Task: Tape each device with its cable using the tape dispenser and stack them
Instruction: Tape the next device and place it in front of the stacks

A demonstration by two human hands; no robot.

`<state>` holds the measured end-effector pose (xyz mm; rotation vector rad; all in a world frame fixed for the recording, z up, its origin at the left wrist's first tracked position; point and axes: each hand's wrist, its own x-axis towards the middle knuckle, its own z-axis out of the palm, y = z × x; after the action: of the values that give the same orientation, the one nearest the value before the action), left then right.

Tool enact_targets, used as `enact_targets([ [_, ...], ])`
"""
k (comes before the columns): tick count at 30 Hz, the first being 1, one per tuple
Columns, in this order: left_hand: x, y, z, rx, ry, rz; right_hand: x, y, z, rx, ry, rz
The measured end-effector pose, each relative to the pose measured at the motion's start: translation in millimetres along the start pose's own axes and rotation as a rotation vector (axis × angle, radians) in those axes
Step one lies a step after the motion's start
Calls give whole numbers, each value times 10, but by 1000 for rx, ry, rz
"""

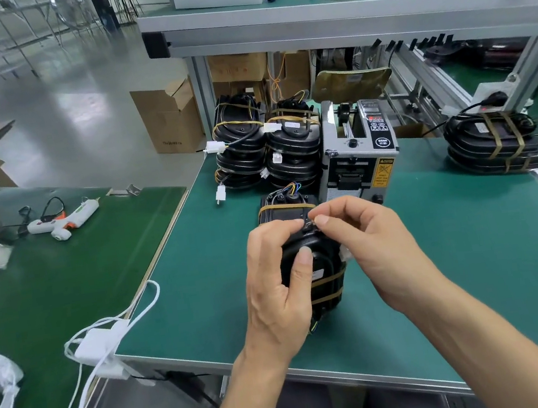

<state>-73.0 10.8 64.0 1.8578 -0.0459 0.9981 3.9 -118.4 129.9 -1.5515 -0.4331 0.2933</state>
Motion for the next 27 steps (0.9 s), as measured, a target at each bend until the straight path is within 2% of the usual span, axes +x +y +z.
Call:
enact_targets([
  [4, -1, -15, 5, -17, 2, 5, -60, -14, -8, -109, -72, -96],
  [9, 13, -2, 4, -31, 4, 3, -107, -12, 19, -234, -33, -170],
  [18, 9, -4, -3, -21, -22, 11, -62, 71, 42, -232, 49, -229],
  [24, 8, -18, 2, -40, -7, 8, 4, -18, -45, -132, -1, -163],
  [27, -10, -25, 7, -51, -4, -12, 58, -125, -113, -227, -25, -104],
])
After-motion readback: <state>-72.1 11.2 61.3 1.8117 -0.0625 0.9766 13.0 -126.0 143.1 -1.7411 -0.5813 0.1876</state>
